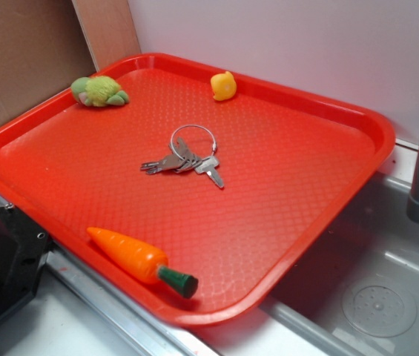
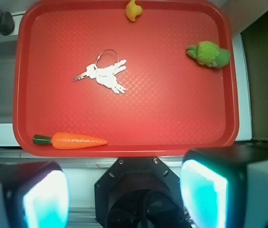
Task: Grab the green animal.
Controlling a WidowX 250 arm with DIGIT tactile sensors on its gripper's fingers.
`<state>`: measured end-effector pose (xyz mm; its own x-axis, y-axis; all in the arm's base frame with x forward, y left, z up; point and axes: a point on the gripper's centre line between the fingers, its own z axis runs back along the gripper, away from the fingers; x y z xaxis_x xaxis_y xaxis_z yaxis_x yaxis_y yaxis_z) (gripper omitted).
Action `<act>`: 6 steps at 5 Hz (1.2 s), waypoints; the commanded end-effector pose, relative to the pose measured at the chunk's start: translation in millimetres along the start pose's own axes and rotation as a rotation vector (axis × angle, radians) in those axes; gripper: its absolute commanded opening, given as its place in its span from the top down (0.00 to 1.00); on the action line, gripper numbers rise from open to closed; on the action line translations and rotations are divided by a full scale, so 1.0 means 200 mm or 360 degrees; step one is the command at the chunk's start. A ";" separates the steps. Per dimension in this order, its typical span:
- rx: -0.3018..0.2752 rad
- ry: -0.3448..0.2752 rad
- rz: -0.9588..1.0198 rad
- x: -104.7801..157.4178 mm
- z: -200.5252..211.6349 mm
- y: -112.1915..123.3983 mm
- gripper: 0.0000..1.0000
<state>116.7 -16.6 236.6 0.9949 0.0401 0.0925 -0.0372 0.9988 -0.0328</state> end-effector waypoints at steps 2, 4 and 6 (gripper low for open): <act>-0.0002 -0.0029 0.0253 0.06 -0.04 0.03 0.00; 0.0049 -0.0187 0.1041 0.22 -0.19 0.20 0.00; 0.0041 -0.0227 0.1844 0.38 -0.43 0.51 0.00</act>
<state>203.4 79.3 143.8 0.3501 0.9309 0.1042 -0.9244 0.3614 -0.1220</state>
